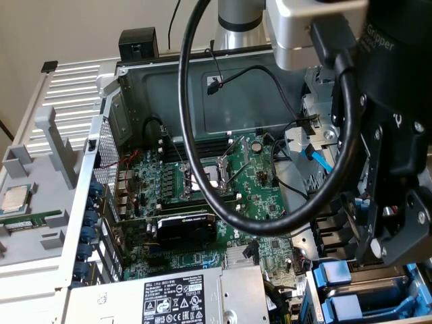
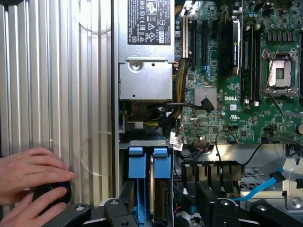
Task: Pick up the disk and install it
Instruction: 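Insert the first disk wire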
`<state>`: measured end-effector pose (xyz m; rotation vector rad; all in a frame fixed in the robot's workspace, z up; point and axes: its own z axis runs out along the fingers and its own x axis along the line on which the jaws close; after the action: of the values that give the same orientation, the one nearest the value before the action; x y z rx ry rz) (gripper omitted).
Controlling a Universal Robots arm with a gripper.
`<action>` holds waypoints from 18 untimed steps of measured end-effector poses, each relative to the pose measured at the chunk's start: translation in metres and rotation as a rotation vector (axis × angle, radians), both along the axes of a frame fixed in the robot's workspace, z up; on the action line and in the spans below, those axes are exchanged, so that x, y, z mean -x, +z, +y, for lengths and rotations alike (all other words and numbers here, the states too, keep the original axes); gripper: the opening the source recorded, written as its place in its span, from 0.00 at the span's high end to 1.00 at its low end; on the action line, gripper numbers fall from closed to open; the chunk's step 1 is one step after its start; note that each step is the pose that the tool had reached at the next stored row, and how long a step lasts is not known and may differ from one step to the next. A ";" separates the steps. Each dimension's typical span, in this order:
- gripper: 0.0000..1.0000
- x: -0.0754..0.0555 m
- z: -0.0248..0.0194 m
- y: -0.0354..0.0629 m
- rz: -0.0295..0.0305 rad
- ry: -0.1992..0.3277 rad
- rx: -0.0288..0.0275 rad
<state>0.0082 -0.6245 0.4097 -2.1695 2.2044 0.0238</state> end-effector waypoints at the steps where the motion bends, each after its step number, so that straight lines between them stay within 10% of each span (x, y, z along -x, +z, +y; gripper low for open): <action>1: 0.37 0.000 0.0002 0.0001 0.0000 0.000 0.0001; 7: 0.37 -0.008 0.0040 0.0045 -0.0001 0.000 -0.0001; 18: 0.37 -0.016 0.0254 0.0229 -0.0075 -0.001 0.0097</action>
<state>0.0242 -0.5991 0.4326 -2.1696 2.2064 0.0050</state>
